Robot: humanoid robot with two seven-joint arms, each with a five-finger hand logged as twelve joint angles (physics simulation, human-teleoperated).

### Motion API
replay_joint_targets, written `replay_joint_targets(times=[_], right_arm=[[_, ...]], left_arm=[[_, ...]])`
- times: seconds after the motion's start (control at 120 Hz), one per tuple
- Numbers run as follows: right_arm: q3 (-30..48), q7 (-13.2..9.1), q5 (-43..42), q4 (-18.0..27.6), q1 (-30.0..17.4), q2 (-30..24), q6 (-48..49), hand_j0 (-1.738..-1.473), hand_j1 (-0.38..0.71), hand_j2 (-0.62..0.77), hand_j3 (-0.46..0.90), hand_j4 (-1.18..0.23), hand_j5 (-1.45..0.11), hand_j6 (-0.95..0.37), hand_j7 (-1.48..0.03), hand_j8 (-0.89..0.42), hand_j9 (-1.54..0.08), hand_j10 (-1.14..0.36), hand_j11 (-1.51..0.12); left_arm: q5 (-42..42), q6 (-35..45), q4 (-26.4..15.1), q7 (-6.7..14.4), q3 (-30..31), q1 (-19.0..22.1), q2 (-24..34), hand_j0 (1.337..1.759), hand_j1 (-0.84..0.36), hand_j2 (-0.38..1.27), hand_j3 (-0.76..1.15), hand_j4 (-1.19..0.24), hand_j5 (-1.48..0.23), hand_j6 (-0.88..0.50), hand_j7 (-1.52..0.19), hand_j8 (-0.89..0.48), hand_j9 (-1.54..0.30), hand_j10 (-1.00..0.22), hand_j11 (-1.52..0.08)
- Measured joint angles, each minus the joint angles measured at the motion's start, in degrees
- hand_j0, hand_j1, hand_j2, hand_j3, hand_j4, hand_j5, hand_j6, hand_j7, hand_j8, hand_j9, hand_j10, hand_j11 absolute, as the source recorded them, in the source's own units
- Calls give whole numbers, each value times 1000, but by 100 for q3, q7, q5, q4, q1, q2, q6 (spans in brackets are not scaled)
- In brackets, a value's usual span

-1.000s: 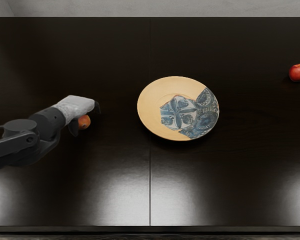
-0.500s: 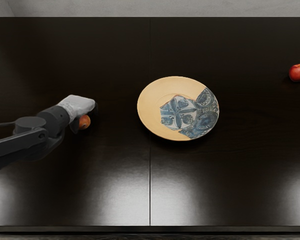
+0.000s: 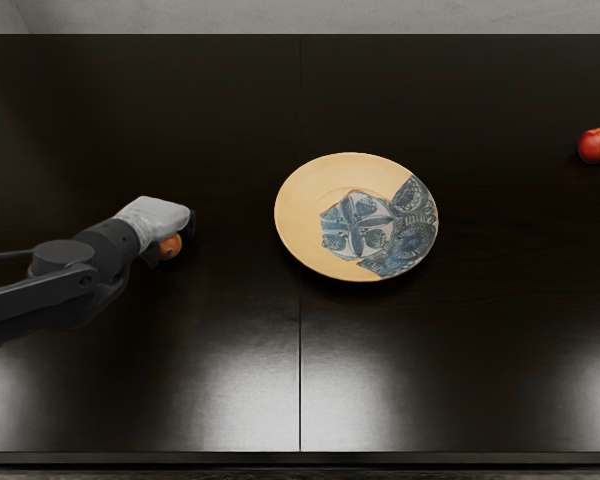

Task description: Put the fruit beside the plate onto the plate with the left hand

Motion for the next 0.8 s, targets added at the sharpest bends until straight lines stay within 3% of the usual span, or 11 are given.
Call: replay_joint_targets(times=[0.092,0.158,0.375,0.517,0.8], right_arm=[[0,-1,0,0,0,0,0,-1658,-309,-7,0,-33,-43,-33,-43,-33,-43,-33,-43],[0,-1,0,0,0,0,0,-1658,-309,-7,0,-33,-43,-33,-43,-33,-43,-33,-43],[0,1,0,0,4,0,0,-1658,-309,-7,0,-33,-43,-33,-43,-33,-43,-33,-43],[0,2,0,0,3,0,0,-1658,-309,-7,0,-33,-43,-33,-43,-33,-43,-33,-43],[0,-1,0,0,1,0,0,-1658,-310,-7,0,-33,-43,-33,-43,-33,-43,-33,-43]], left_arm=[[-55,18,-4,-16,1,-34,-9,1657,-411,302,182,-493,-901,-340,-657,-374,-957,-723,-956],[-95,26,0,-26,1,-151,-9,1657,-418,313,131,-546,-944,-449,-768,-358,-980,-739,-980],[-222,-12,17,-33,-1,-743,-97,1652,-401,289,45,-520,-1032,-369,-949,-378,-1023,-757,-1025],[-378,16,29,-35,-26,-1197,-610,1651,-376,258,23,-525,-1050,-375,-984,-397,-1032,-761,-1034],[-457,135,97,-33,-121,-1522,-1677,1649,-386,307,6,-527,-1072,-351,-1030,-398,-1034,-758,-1035]])
